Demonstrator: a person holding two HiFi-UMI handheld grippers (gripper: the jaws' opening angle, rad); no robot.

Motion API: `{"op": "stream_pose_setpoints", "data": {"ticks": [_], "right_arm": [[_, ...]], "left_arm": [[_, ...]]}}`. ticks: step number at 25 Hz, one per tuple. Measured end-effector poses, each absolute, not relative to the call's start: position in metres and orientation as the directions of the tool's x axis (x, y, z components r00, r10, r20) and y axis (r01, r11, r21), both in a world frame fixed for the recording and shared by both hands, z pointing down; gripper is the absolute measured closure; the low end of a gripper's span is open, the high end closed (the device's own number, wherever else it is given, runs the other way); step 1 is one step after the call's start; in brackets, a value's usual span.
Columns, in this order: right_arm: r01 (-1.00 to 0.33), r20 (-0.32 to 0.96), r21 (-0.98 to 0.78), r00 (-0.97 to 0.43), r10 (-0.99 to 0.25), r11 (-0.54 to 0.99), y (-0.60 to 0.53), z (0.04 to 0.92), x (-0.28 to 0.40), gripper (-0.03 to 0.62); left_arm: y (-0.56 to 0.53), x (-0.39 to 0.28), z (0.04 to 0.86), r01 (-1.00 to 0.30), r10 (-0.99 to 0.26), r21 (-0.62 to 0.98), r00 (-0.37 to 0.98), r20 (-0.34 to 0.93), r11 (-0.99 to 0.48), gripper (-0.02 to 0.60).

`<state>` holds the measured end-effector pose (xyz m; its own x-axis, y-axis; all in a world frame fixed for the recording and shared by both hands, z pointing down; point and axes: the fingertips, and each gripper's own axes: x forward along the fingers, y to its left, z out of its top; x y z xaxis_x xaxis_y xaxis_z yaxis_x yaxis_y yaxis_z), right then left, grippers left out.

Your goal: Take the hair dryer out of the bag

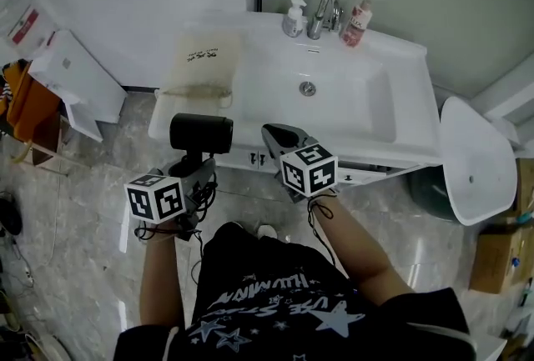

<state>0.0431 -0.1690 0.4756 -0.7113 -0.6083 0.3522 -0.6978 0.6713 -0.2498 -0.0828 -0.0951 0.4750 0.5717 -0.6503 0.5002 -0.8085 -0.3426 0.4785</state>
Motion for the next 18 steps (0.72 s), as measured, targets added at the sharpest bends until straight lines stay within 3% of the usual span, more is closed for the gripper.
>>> {"op": "stream_pose_setpoints", "data": {"ticks": [18], "right_arm": [[-0.749,0.428,-0.196,-0.646,-0.632,0.632,-0.084,0.491,0.052,0.592]], "left_arm": [[-0.002,-0.102,0.489,-0.773,-0.660,0.547,0.596,0.456,-0.320,0.407]]}}
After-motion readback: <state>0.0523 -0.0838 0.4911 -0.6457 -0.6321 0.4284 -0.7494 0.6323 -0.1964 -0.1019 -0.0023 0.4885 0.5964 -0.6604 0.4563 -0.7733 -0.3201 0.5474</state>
